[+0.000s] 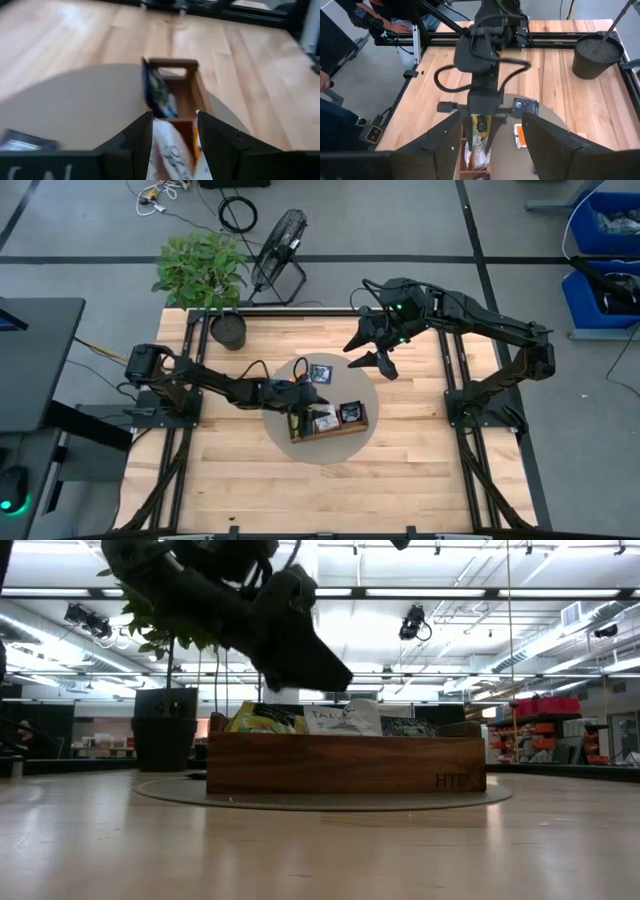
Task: Pick & Place Tea
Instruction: Put the violet tea bag into the right section of the wooden organizer
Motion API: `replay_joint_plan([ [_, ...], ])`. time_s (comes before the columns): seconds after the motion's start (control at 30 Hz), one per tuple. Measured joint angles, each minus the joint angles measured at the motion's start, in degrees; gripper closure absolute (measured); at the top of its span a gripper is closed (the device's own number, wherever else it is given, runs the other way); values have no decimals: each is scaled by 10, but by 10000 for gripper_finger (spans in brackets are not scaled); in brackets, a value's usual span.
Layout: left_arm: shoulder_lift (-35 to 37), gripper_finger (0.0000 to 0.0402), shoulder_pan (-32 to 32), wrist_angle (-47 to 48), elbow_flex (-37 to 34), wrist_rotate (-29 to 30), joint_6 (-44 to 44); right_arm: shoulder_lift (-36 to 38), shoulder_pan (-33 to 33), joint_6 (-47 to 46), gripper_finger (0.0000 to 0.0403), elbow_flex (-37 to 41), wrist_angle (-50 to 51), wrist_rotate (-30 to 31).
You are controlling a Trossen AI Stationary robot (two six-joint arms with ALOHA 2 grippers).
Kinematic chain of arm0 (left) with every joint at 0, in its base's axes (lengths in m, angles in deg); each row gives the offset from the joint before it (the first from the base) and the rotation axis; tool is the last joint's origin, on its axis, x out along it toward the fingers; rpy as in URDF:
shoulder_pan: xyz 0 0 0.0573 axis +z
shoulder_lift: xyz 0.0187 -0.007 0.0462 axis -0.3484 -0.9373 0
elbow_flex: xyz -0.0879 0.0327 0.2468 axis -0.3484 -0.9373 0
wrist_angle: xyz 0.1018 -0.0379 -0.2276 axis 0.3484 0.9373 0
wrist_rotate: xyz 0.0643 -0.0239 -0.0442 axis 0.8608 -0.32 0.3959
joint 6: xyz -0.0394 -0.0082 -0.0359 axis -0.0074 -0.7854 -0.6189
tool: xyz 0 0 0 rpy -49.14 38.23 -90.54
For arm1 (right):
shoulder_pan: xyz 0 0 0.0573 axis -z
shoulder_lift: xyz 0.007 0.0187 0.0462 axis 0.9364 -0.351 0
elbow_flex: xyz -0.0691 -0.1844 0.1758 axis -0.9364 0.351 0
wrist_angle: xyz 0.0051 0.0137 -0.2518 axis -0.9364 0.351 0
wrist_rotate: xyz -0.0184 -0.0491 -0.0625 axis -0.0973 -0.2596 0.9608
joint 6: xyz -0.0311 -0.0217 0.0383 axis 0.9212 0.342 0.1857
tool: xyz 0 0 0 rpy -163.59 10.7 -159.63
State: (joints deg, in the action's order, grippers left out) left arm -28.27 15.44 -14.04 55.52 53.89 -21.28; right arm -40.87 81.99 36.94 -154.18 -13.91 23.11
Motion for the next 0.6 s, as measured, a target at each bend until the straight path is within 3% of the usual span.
replay_joint_plan([
  [0.17,65,243,0,43,6,71,12,0,9,1,186,0,1,6],
  [0.33,151,255,9,172,6,150,-29,0,22,-1,186,0,2,20],
  [0.43,191,259,25,272,6,131,-68,-1,28,-3,186,0,1,19],
  [0.6,228,252,56,417,5,32,-94,-13,28,-5,186,-1,-1,18],
])
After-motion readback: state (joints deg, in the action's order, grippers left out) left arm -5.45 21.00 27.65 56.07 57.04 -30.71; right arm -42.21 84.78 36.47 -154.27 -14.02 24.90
